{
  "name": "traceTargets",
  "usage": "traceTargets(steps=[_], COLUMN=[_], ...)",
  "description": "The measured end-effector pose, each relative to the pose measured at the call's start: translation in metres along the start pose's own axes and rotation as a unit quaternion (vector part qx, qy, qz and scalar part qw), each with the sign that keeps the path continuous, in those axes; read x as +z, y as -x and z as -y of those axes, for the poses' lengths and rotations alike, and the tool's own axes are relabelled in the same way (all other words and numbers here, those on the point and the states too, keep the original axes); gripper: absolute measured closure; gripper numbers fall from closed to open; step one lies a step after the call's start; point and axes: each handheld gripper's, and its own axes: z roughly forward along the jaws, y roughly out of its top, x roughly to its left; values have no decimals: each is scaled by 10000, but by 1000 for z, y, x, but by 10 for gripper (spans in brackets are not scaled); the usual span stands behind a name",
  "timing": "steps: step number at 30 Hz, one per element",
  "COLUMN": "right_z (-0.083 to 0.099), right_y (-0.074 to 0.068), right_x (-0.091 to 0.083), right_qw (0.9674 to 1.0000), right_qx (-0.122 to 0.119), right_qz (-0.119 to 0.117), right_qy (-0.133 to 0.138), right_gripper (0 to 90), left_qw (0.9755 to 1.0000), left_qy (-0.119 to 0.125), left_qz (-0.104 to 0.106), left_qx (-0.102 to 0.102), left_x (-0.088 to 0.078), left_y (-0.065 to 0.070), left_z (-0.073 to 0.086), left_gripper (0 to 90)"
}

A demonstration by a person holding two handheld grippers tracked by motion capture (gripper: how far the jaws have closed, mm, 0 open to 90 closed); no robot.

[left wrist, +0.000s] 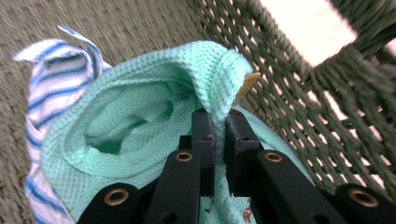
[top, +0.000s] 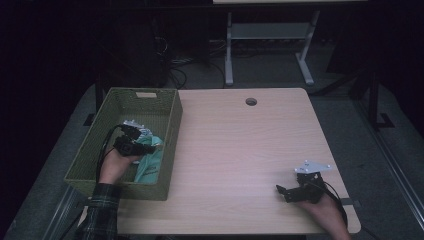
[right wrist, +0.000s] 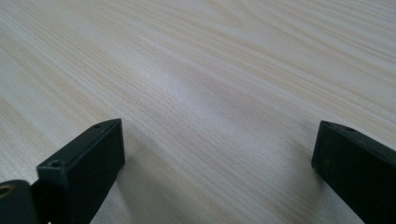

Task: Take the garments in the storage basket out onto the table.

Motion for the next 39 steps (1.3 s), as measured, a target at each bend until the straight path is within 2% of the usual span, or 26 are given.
traceTargets(steps=[3, 8, 15, 23, 28, 34, 35, 39], right_z=[0, 0, 0, 0, 0, 0, 0, 0], right_y=[0, 0, 0, 0, 0, 0, 0, 0], right_x=[0, 0, 0, 0, 0, 0, 0, 0], right_qw=[10000, 10000, 10000, 10000, 10000, 10000, 10000, 10000], right_qx=[2, 3, 2, -5, -4, -2, -3, -4], right_qz=[0, 0, 0, 0, -1, 0, -1, -1], right_qy=[4, 3, 1, 1, 4, 3, 2, 0], right_gripper=[20, 20, 20, 20, 20, 20, 20, 20], left_qw=[9998, 9986, 9949, 9898, 9868, 9851, 9842, 9830], left_qy=[197, 500, 993, 1407, 1606, 1717, 1770, 1837], left_qz=[-36, -143, -200, -224, -178, -101, -78, 6], left_qx=[-30, 31, 24, -42, -35, 76, 56, 68], left_x=[-6, -15, -37, -57, -68, -81, -83, -92], left_y=[-1, 0, 1, -2, -2, -2, -1, -1], left_z=[0, -2, -4, -3, -4, -8, -9, -11], left_gripper=[835, 836, 840, 842, 847, 847, 847, 847])
